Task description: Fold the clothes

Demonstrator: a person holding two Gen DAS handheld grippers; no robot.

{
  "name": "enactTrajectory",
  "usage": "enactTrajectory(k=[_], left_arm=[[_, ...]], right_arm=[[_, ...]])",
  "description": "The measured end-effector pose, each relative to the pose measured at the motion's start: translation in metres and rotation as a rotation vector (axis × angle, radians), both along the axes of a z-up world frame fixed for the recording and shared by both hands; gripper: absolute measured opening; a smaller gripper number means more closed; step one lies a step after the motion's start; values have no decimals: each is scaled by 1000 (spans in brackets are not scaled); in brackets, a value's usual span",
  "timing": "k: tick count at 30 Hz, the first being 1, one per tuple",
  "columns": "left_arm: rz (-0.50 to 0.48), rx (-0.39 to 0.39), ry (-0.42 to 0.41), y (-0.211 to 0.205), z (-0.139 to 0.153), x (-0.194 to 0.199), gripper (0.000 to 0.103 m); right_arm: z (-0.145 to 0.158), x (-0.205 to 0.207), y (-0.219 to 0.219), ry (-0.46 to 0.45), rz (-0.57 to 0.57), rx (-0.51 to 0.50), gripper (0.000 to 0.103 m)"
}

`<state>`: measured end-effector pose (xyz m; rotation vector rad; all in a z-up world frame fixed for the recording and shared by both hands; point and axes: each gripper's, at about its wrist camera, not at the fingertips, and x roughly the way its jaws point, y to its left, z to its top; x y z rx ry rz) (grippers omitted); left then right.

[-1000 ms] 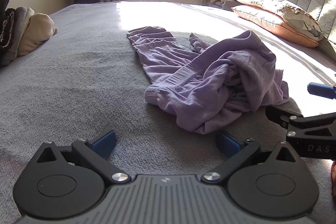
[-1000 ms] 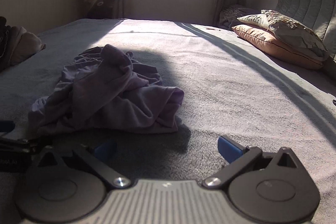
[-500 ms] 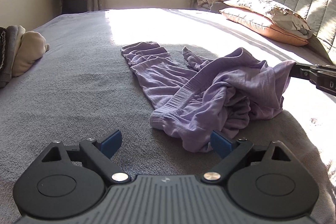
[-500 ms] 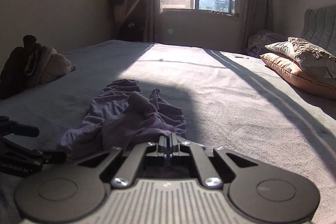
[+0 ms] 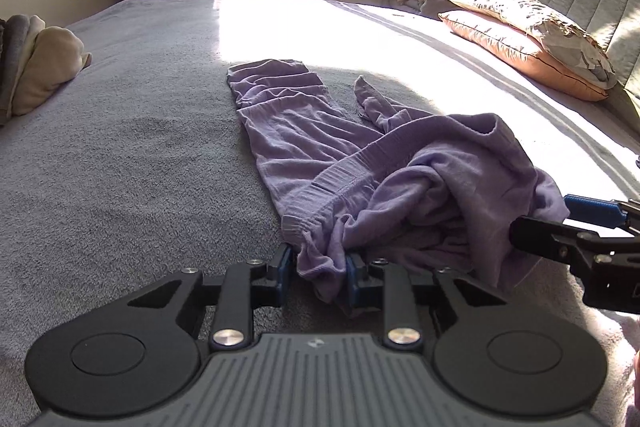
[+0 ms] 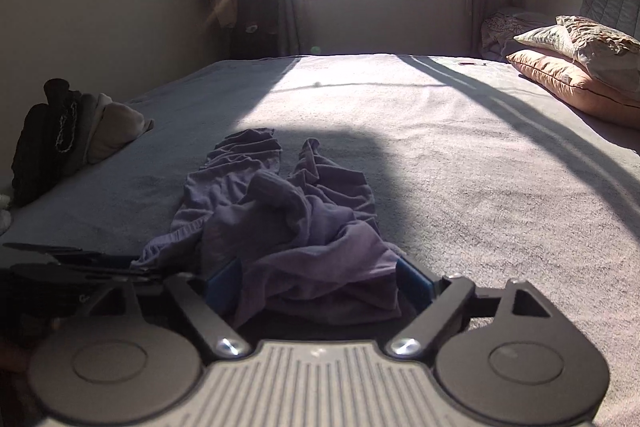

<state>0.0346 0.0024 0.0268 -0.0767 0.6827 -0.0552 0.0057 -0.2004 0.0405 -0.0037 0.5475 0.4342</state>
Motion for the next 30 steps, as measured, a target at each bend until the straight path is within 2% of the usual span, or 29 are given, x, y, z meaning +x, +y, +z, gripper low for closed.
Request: enactTrajectory(k=[1, 2, 3, 4, 6, 11, 15, 21, 24, 30], left_arm=[[-1, 7, 2, 1, 0, 0, 17], [-8, 11, 0, 2, 2, -2, 15], [-5, 17, -10, 4, 6, -4, 9], [-2, 23, -21, 6, 10, -7, 6], [3, 35, -42, 10, 19, -12, 6], [16, 65, -96, 19, 41, -25, 6], [20, 56, -124, 26, 54, -32, 6], [7, 20, -150, 29, 66, -39, 6], [0, 10, -154, 25, 67, -38, 6], [-10, 12, -184, 22, 72, -39, 6]], right_arm=[[-3, 1, 0, 13, 9, 1, 69], [-5, 4, 0, 34, 8, 1, 31], [-7, 6, 0, 57, 6, 1, 10], [-8, 7, -3, 66, -6, 12, 9], [-4, 3, -7, 38, -13, 27, 7], [32, -12, -22, -82, -38, 98, 6], [64, -26, -40, -233, -89, 139, 6], [108, -42, -81, -424, -258, 207, 5], [137, -59, -91, -529, -283, 208, 5], [203, -130, -100, -852, -288, 264, 0]])
